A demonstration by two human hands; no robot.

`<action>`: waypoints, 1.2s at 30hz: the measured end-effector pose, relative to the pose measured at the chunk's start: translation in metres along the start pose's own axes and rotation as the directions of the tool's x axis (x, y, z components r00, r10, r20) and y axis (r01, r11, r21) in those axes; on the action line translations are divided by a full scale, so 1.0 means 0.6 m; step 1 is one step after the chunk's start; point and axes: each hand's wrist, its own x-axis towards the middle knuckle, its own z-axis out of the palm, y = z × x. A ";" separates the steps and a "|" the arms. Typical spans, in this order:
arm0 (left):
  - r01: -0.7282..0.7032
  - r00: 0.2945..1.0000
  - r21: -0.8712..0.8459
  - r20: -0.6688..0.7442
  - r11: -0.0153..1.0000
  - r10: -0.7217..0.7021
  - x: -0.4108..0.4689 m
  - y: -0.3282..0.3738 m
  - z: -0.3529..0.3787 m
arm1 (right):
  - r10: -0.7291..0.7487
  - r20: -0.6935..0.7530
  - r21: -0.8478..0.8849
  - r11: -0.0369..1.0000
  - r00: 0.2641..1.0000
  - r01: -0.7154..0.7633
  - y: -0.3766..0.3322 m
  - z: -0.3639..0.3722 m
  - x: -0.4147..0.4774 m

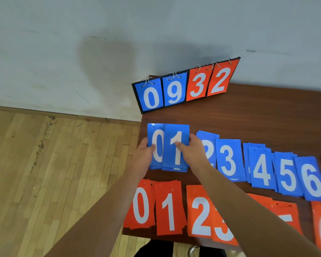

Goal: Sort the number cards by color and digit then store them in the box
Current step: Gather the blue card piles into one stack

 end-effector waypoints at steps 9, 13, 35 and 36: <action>-0.063 0.995 0.072 0.079 0.995 0.057 -0.008 0.003 0.065 | -0.116 -0.084 -0.337 0.938 0.990 0.081 0.042 -0.027 0.005; -0.062 0.997 0.104 -0.033 0.993 0.065 0.002 -0.005 0.063 | -0.264 -0.047 -0.709 0.689 0.963 0.154 0.088 -0.059 -0.014; -0.003 0.987 0.210 -0.155 0.978 0.037 0.009 -0.028 0.051 | -0.019 -0.145 -0.693 0.716 0.989 -0.088 0.053 -0.025 0.018; -0.006 0.987 0.209 -0.158 0.978 0.040 0.009 -0.029 0.050 | -0.018 -0.120 -0.632 0.772 0.993 -0.063 0.052 -0.029 0.017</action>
